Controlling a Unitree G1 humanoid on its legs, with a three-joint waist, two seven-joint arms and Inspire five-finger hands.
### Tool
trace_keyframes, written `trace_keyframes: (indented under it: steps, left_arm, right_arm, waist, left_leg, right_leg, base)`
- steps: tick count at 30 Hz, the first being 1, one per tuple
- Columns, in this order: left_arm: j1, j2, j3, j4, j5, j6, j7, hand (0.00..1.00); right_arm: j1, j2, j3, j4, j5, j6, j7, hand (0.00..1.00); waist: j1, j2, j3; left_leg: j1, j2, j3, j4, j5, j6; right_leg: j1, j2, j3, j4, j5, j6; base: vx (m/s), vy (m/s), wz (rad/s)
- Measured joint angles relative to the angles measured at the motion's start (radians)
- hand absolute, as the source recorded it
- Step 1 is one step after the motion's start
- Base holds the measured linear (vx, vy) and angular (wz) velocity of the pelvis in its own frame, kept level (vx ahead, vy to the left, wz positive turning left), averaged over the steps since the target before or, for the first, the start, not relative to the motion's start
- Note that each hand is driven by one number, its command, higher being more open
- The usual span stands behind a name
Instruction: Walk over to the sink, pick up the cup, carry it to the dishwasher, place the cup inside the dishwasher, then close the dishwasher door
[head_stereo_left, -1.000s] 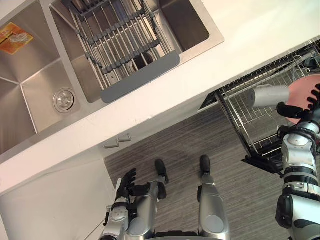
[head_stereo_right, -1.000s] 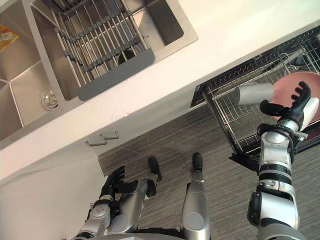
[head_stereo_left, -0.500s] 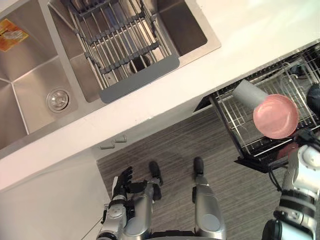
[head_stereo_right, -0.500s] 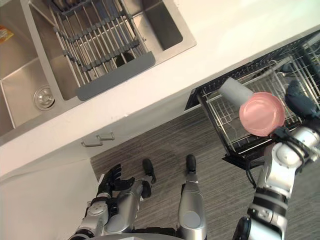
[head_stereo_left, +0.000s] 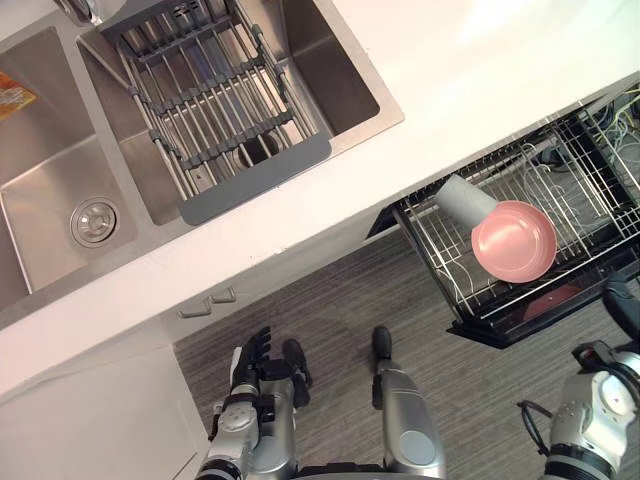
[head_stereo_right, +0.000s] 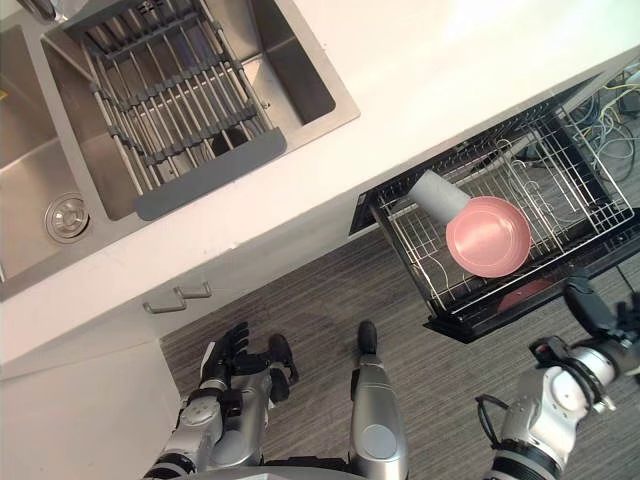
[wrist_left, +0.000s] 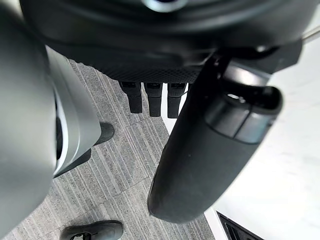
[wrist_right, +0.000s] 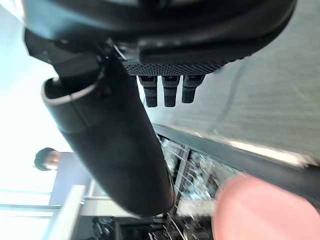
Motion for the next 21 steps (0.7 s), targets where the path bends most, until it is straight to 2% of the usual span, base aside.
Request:
trace_keyframes:
  steps: [2, 6, 7, 11, 17, 20, 21]
  left_arm:
    - [-0.001, -0.004, -0.003, 0.002, -0.001, 0.000, -0.002, 0.90]
    - [-0.018, -0.001, -0.021, 0.019, -0.001, -0.003, -0.002, 0.90]
    - [-0.029, -0.001, -0.021, 0.032, -0.001, -0.003, -0.002, 0.90]
    - [-0.038, 0.002, -0.038, 0.049, -0.001, -0.003, -0.001, 0.90]
    - [-0.040, 0.005, -0.040, 0.058, 0.002, -0.005, -0.002, 0.90]
    - [-0.040, 0.010, -0.046, 0.061, 0.003, -0.004, -0.003, 0.90]
    - [-0.040, 0.010, -0.051, 0.068, 0.003, 0.000, -0.004, 0.90]
  right_arm:
    - [-0.032, -0.002, 0.037, 0.055, 0.049, -0.001, 0.020, 0.90]
    - [-0.063, -0.021, 0.048, 0.114, 0.127, -0.064, 0.010, 0.90]
    - [-0.082, -0.030, 0.048, 0.151, 0.144, -0.098, 0.009, 0.90]
    - [-0.143, -0.061, 0.047, 0.246, 0.199, -0.163, 0.003, 0.90]
    - [-0.280, -0.116, 0.091, 0.329, 0.291, -0.198, 0.004, 0.90]
    - [-0.355, -0.136, 0.137, 0.335, 0.360, -0.210, 0.007, 0.90]
    - [-0.389, -0.149, 0.152, 0.337, 0.378, -0.212, 0.009, 0.90]
  waist:
    - [0.008, 0.006, -0.003]
    - [0.016, 0.008, -0.004]
    - [0.014, 0.008, -0.004]
    - [0.013, 0.008, -0.004]
    - [-0.002, 0.014, -0.004]
    - [-0.004, 0.034, -0.003]
    - [-0.004, 0.053, -0.002]
  left_leg:
    - [-0.008, 0.000, 0.001, -0.004, 0.002, -0.001]
    - [-0.023, -0.012, -0.010, -0.030, 0.020, -0.002]
    - [-0.025, -0.024, -0.022, -0.053, 0.035, -0.001]
    - [-0.025, -0.050, -0.051, -0.117, 0.082, 0.004]
    - [-0.039, -0.077, -0.089, -0.175, 0.139, 0.016]
    - [-0.043, -0.085, -0.111, -0.201, 0.165, 0.013]
    - [-0.043, -0.087, -0.122, -0.212, 0.177, 0.013]
  right_leg:
    - [-0.012, -0.002, -0.003, 0.003, 0.000, 0.000]
    - [-0.028, -0.010, -0.017, 0.001, 0.002, 0.001]
    - [-0.031, -0.017, -0.028, -0.003, 0.003, 0.002]
    - [-0.030, -0.032, -0.056, -0.027, 0.019, 0.005]
    - [-0.027, -0.045, -0.088, -0.073, 0.064, 0.004]
    - [-0.022, -0.047, -0.109, -0.092, 0.084, -0.002]
    - [-0.015, -0.047, -0.121, -0.104, 0.089, -0.009]
  base:
    - [0.00, -0.002, -0.04]
    - [0.03, 0.002, 0.11]
    - [0.02, 0.005, 0.25]
    - [-0.01, 0.012, 0.24]
    - [-0.07, 0.037, 0.18]
    - [-0.11, 0.032, 0.23]
    - [-0.11, 0.022, 0.24]
